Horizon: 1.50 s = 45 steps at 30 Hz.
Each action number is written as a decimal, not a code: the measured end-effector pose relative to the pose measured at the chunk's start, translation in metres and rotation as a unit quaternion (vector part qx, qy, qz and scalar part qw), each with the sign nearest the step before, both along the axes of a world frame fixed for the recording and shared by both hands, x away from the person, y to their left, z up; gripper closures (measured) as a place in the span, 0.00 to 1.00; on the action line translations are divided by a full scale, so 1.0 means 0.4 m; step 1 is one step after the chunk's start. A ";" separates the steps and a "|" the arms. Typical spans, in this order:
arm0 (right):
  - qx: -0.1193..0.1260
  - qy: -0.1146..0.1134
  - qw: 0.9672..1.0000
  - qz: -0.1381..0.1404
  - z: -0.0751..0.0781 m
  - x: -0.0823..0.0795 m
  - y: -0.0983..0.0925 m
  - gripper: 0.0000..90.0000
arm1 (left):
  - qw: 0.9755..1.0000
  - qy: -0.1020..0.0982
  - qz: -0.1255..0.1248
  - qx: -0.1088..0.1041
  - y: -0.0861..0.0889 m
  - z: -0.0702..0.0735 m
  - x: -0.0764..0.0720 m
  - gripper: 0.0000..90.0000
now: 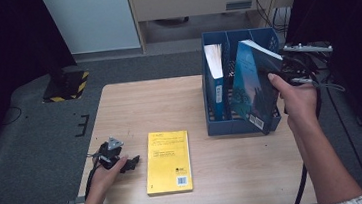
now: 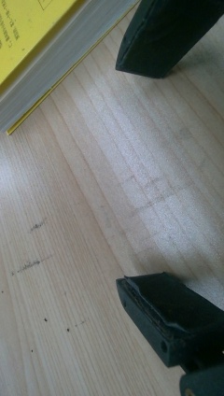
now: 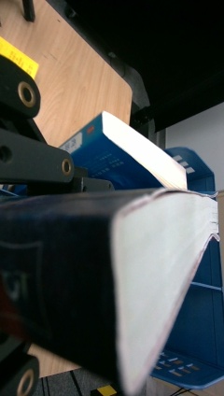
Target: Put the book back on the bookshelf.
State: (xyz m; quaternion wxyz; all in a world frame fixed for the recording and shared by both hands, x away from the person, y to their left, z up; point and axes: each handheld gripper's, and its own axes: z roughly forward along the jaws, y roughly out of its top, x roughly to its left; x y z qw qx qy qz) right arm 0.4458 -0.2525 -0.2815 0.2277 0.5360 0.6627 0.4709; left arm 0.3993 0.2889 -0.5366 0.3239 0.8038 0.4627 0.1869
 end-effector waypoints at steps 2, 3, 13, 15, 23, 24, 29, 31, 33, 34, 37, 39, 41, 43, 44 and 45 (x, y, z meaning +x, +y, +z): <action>-0.003 0.001 1.000 -0.002 -0.004 0.012 -0.001 0.82 | 1.000 0.000 -0.001 0.001 0.000 0.000 0.000 0.00; -0.006 0.001 1.000 -0.006 -0.007 0.020 -0.002 0.82 | 1.000 0.000 -0.001 0.000 0.000 0.000 0.000 0.00; -0.009 0.008 1.000 -0.028 -0.026 0.060 0.009 0.82 | 1.000 0.000 -0.003 0.000 -0.002 0.000 0.001 0.00; -0.004 0.008 0.999 -0.030 -0.026 0.067 0.014 0.82 | 1.000 -0.001 -0.003 0.000 -0.002 0.000 0.001 0.00; 0.001 0.010 0.999 -0.049 -0.033 0.098 0.024 0.82 | 1.000 -0.001 -0.003 0.000 -0.003 0.000 0.001 0.00; 0.001 0.009 0.999 -0.052 -0.036 0.102 0.025 0.82 | 1.000 -0.001 -0.003 0.000 -0.003 0.000 0.001 0.00; -0.003 0.003 0.998 -0.061 -0.038 0.117 0.035 0.82 | 1.000 -0.001 -0.004 0.000 -0.003 0.000 0.001 0.00; -0.002 0.002 0.998 -0.065 -0.037 0.123 0.037 0.82 | 1.000 -0.001 -0.004 0.000 -0.003 0.000 0.001 0.00; -0.003 0.001 0.998 -0.069 -0.034 0.128 0.039 0.82 | 1.000 -0.001 -0.004 0.000 -0.004 0.000 0.001 0.00; -0.006 -0.001 0.998 -0.070 -0.033 0.130 0.041 0.82 | 1.000 -0.001 -0.004 0.001 -0.004 0.000 0.001 0.00; -0.012 -0.004 0.997 -0.076 -0.032 0.137 0.047 0.82 | 1.000 -0.001 -0.005 0.000 -0.005 0.000 0.001 0.00; -0.016 -0.008 0.997 -0.078 -0.033 0.143 0.052 0.82 | 1.000 -0.001 -0.005 0.000 -0.006 -0.001 0.002 0.00; -0.019 -0.009 0.997 -0.079 -0.033 0.148 0.056 0.82 | 1.000 -0.002 -0.005 -0.001 -0.006 -0.001 0.002 0.00; -0.019 -0.007 0.997 -0.080 -0.037 0.153 0.058 0.82 | 1.000 -0.002 -0.006 -0.001 -0.006 -0.001 0.002 0.00; -0.019 -0.008 0.997 -0.081 -0.039 0.154 0.059 0.82 | 1.000 -0.002 -0.006 -0.001 -0.006 -0.001 0.001 0.00; -0.020 -0.008 0.996 -0.081 -0.041 0.157 0.060 0.82 | 1.000 -0.002 -0.006 -0.001 -0.006 -0.001 0.001 0.00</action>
